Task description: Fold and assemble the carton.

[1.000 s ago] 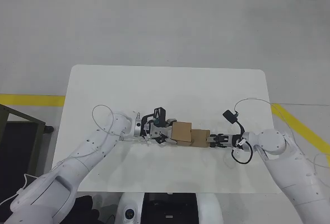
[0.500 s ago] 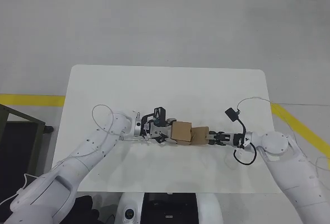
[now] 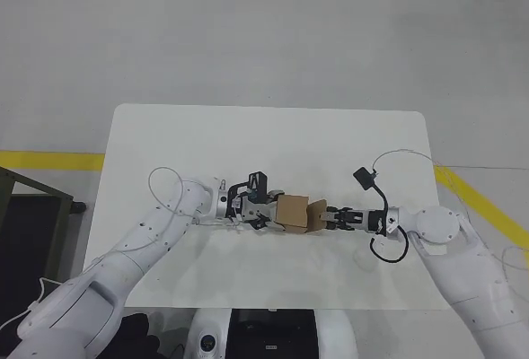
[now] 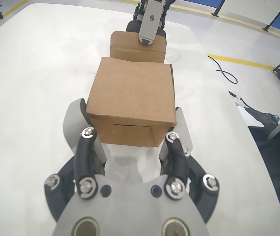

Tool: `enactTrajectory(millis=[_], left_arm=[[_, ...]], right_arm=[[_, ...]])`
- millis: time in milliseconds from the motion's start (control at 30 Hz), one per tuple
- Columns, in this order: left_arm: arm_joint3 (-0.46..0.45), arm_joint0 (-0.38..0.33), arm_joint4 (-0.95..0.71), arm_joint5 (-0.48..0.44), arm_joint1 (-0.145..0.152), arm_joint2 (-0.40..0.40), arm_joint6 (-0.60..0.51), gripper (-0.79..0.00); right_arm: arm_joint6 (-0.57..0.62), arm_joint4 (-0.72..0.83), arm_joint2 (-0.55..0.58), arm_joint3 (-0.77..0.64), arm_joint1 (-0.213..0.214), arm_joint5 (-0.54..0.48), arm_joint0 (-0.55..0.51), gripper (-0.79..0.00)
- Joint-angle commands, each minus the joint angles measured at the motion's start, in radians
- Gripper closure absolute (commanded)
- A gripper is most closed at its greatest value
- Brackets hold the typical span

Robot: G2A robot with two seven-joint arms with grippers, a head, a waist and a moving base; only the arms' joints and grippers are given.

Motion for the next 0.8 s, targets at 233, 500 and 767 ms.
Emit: enactTrajectory(millis=[233,500,767], left_arm=[[-0.001,0.006,0.001,0.0,0.002,-0.005,0.0,-0.523],[-0.002,0.006,0.004,0.001,0.002,-0.007,0.004,-0.52],[0.001,0.005,0.008,-0.002,0.001,-0.007,0.003,-0.52]], right_arm=[[0.013,0.094,-0.025,0.047,-0.011,-0.057,0.014,-0.305],[0.056,0.176,-0.055,0.097,-0.022,-0.056,0.038,-0.231],[0.094,0.296,-0.093,0.182,-0.041,-0.073,0.07,-0.299]])
